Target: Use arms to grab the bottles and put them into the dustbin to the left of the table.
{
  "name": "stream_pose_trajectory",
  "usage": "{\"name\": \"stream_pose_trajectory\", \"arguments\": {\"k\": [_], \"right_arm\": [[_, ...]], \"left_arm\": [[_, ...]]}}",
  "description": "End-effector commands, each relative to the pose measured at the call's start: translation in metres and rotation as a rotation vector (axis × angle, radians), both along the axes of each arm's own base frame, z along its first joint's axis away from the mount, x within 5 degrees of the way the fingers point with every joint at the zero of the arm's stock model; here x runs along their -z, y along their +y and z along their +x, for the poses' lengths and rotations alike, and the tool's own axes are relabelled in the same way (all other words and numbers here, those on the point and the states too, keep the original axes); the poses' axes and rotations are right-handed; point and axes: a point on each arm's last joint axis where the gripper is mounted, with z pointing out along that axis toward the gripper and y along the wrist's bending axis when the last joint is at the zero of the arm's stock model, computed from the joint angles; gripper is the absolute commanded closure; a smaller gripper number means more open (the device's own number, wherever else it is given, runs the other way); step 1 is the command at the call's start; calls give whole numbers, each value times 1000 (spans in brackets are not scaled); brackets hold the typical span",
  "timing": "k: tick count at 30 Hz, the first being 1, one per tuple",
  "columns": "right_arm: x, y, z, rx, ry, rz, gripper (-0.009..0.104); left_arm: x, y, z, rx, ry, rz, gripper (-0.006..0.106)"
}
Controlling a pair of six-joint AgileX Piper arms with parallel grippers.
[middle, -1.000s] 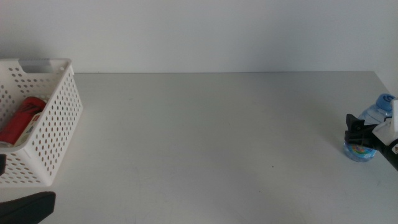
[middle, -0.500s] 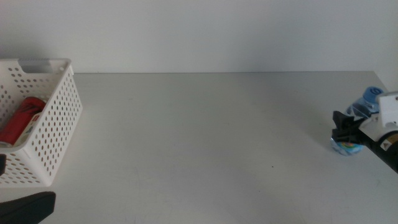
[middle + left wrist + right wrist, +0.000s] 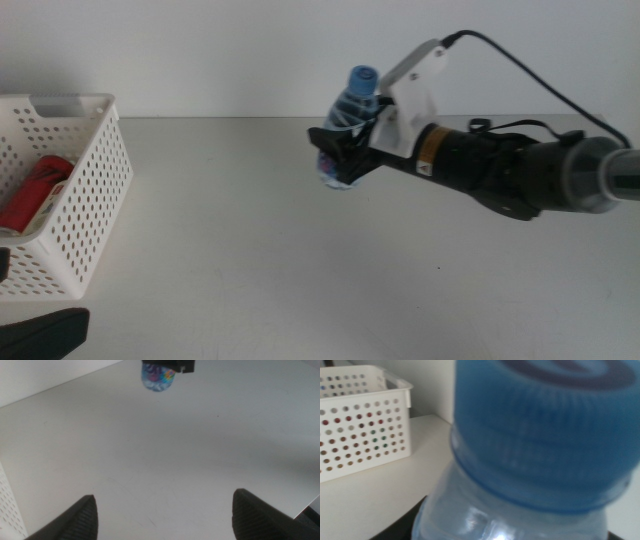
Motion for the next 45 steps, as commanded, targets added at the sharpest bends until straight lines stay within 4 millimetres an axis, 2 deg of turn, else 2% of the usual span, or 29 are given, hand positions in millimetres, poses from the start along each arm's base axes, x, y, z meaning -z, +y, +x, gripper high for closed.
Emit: {"name": "stream_pose_trajectory", "arguments": {"k": [1,5,9,14,17,19,20,26,29,31,38,41,45], "right_arm": [[-37,30,2,-83,-110,102,96],[-22,69,13,-125,-92,84,96],[-4,94,16,-169,-81,80,96],[20,105,15,-187,-39,59,96],[25,107,15,-190,-28,51,96],[25,107,15,-190,-28,51,96],[27,106,15,-178,-16,36,71],[22,103,16,-136,67,30,23],[14,101,14,-135,89,7,9],[8,99,11,-140,118,-16,5],[-8,82,-23,-199,207,-82,7],[-10,65,-41,-195,238,-101,10],[-26,38,-62,-166,234,-93,12]], "left_arm": [[-13,-2,2,-5,-56,-66,11],[-13,-2,2,-5,-56,-66,11],[-13,-2,2,-5,-56,-66,11],[-13,-2,2,-5,-56,-66,11],[-13,-2,2,-5,-56,-66,11],[-13,-2,2,-5,-56,-66,11],[-13,-2,2,-5,-56,-66,11],[-13,-2,2,-5,-56,-66,11],[-13,-2,2,-5,-56,-66,11],[-13,-2,2,-5,-56,-66,11],[-13,-2,2,-5,-56,-66,11],[-13,-2,2,-5,-56,-66,11],[-13,-2,2,-5,-56,-66,11]]}}
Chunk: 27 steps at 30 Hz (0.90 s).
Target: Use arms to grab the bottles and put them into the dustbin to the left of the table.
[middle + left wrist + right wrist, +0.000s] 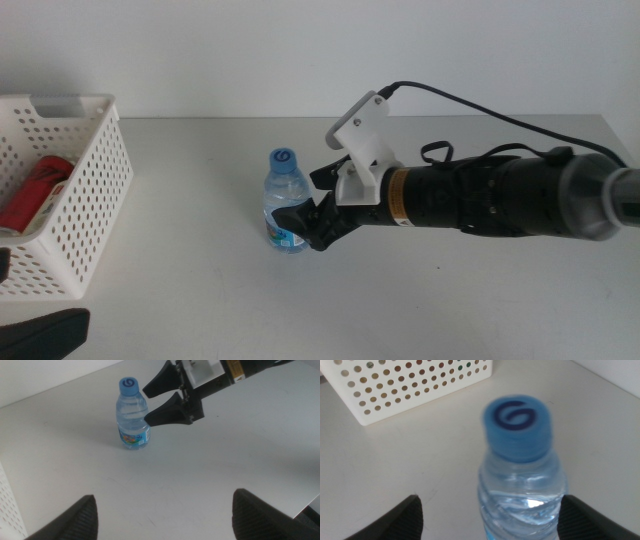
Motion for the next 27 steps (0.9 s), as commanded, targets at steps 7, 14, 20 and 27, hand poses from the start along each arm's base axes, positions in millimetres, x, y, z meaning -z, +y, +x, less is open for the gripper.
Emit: {"name": "stream_pose_trajectory", "arguments": {"k": [7,14,20,27], "right_arm": [[-77,-49,-42,78,-132,100,13],[-130,-80,-91,118,-197,148,13],[-156,-102,-130,104,-222,127,14],[-163,-132,-166,183,-193,247,17]], "left_arm": [[-13,-2,2,-5,-56,-66,11],[-13,-2,2,-5,-56,-66,11],[-13,-2,2,-5,-56,-66,11],[-12,-2,2,-7,-58,-62,11]]}}
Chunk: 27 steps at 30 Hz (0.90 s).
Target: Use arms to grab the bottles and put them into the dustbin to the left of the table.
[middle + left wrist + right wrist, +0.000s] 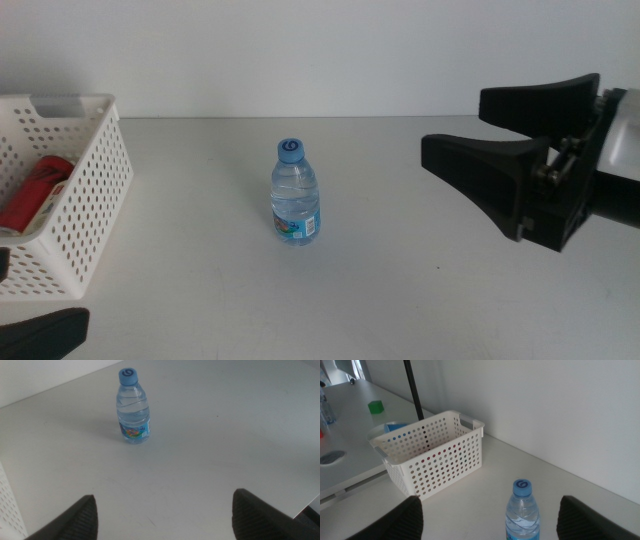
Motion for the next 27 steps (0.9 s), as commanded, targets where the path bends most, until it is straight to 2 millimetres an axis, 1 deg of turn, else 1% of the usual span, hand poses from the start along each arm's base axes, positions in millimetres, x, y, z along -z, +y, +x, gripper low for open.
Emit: {"name": "stream_pose_trajectory", "arguments": {"k": [1,4,6,9,11,13,15,17,21,23,27], "right_arm": [[-9,-11,-11,31,-53,26,17],[-9,-16,-21,37,-55,138,17],[-5,-19,-24,46,-75,180,17],[7,-22,-23,81,-42,256,17],[15,-25,-20,132,-26,274,17],[25,-31,-14,232,2,255,17],[34,-39,-9,353,56,186,17],[39,-41,-8,403,96,98,17],[34,-36,-17,338,59,-33,17],[30,-36,-24,299,35,-60,17],[26,-45,-44,248,-28,-159,17]], "left_arm": [[-12,-2,2,-8,-59,-60,11],[-12,-2,2,-8,-59,-60,11],[-12,-2,2,-8,-59,-60,11],[-12,-2,2,-8,-59,-60,11],[-12,-2,2,-8,-59,-60,11],[-12,-2,2,-8,-59,-60,11],[-12,-2,2,-8,-59,-60,11],[-12,-2,2,-8,-59,-60,11],[-12,-2,2,-8,-59,-60,11],[-12,-2,2,-8,-59,-60,11],[-12,-2,2,-8,-59,-60,11]]}}
